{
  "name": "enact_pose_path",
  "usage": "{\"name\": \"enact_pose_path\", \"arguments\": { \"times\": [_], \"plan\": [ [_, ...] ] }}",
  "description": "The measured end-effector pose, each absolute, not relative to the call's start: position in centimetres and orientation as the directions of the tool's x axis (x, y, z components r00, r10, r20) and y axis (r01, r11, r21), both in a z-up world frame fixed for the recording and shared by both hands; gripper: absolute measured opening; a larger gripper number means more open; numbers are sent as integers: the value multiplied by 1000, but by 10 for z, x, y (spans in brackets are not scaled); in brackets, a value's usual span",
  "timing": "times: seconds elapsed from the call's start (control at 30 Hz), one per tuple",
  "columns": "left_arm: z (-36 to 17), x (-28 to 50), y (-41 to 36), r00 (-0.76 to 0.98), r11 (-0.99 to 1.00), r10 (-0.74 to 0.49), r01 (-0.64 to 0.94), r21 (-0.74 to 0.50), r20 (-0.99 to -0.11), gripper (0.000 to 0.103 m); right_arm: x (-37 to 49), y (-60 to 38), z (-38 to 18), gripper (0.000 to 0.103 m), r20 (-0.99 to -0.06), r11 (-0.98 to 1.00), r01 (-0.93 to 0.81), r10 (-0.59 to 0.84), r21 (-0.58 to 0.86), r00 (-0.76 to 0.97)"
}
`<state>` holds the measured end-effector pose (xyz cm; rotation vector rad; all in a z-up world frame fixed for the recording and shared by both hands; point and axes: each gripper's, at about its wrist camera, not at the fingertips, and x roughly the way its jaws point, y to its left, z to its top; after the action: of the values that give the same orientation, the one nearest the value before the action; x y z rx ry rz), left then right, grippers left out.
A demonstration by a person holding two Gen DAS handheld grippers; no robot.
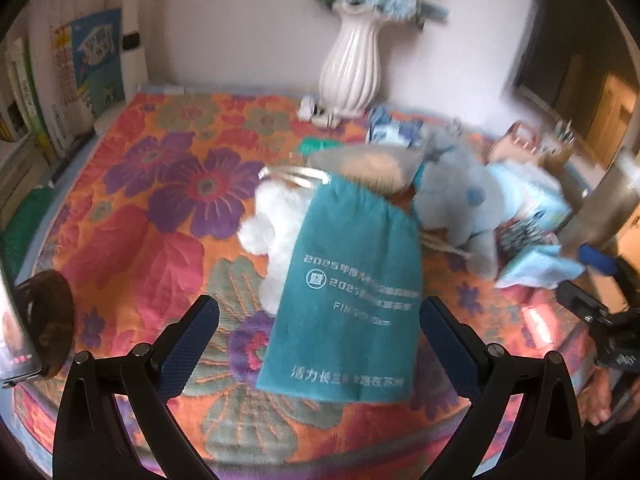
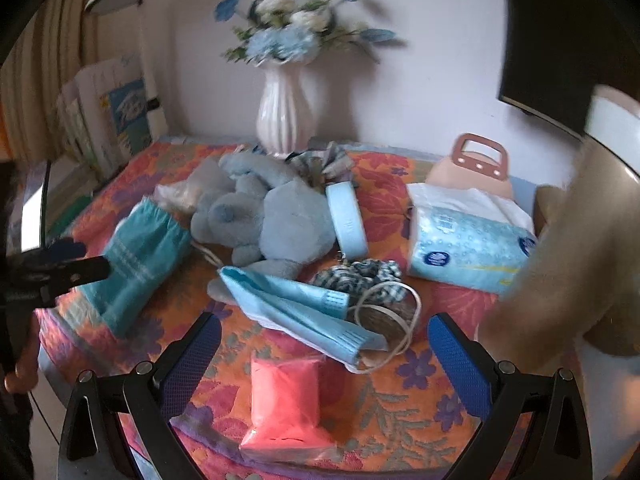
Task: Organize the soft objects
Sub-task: 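Grasp the teal bag with the left gripper while the right grasps the blue mask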
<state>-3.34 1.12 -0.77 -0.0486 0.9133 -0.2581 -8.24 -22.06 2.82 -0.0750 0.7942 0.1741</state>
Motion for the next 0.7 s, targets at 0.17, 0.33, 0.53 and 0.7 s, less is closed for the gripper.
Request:
{"name": "enact_pose_path", "arguments": {
  "times": [0.17,0.33,0.53,0.7],
  "plan": [
    [-18,-35,-11,531,962,-250,229,-147,-809,100,-76,-196,23,103,-721,952,-270,86,-144,688],
    [-23,-47,-42,546,962,-156,274,-1,-823,100,-67,-175,11,96,-724,899,-341,40,-275,689],
    [-20,-58,-46,575,952,-188,306,-3,-796,39,-60,-165,-7,39,-728,856,-352,-39,-377,685],
    [-14,-66,-30,582,946,-270,308,-100,-767,14,-72,-168,6,27,-699,876,-325,-20,-357,715]
  ]
}}
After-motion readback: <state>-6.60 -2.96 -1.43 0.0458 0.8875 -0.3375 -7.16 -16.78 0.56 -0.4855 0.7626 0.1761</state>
